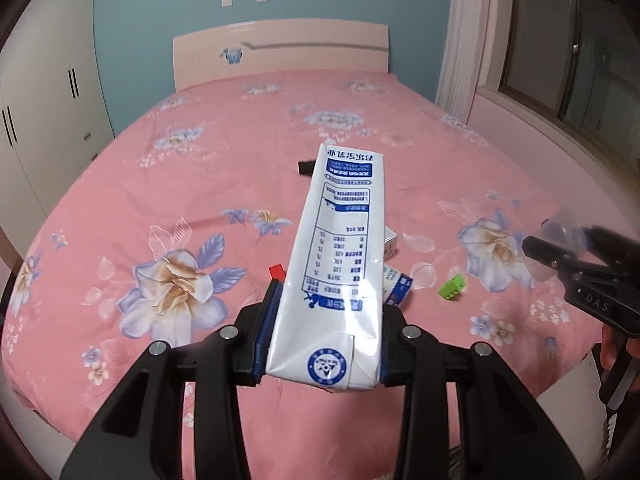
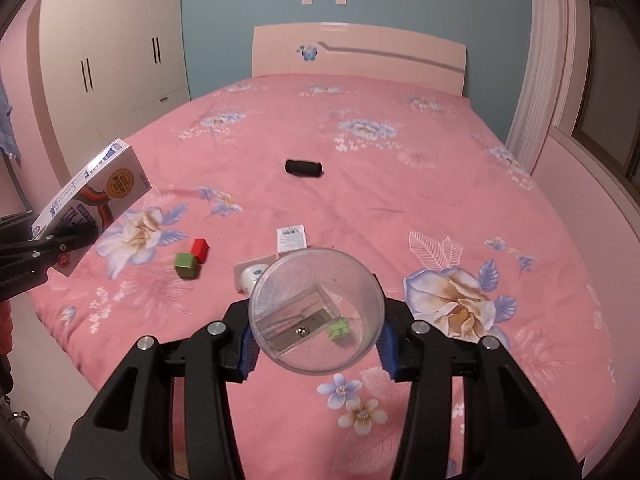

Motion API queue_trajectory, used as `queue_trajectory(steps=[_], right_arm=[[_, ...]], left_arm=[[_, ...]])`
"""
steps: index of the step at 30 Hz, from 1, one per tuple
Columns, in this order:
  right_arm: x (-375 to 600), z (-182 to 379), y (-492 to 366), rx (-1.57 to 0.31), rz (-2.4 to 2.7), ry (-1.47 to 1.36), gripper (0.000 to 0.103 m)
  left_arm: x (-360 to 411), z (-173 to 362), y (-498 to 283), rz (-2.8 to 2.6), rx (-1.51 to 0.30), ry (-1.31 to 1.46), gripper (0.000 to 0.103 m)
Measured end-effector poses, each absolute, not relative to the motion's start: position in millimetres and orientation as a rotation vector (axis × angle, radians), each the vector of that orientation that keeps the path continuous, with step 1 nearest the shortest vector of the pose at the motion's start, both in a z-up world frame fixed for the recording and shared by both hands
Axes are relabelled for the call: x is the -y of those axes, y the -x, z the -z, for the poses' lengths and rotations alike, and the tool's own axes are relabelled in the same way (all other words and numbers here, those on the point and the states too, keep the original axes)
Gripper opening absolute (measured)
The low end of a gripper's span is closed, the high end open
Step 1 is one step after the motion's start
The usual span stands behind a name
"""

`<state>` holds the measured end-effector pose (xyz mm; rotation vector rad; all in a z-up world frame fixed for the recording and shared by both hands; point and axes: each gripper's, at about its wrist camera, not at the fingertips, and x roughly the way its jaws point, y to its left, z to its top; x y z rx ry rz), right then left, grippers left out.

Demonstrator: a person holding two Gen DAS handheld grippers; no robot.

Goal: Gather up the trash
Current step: 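Lift the milk carton with the left tool while the right tool carries the clear cup toward the bin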

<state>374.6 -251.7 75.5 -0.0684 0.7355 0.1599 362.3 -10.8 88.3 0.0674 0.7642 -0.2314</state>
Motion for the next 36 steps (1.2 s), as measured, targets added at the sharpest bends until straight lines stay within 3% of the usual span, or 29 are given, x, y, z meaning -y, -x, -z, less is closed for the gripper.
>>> queue_trajectory(steps=[15,36], right_arm=[[227,-114,-276,-0.659,-0.203,0.105,0.048],[177,-22,-212,-0.819,-0.296,0.158,0.048]], left_arm=[[0,-109,-264,0.223,-0.713,-0.131,0.041],[-7,-18,-180,0.263,-0.865,-0.173,0.041]])
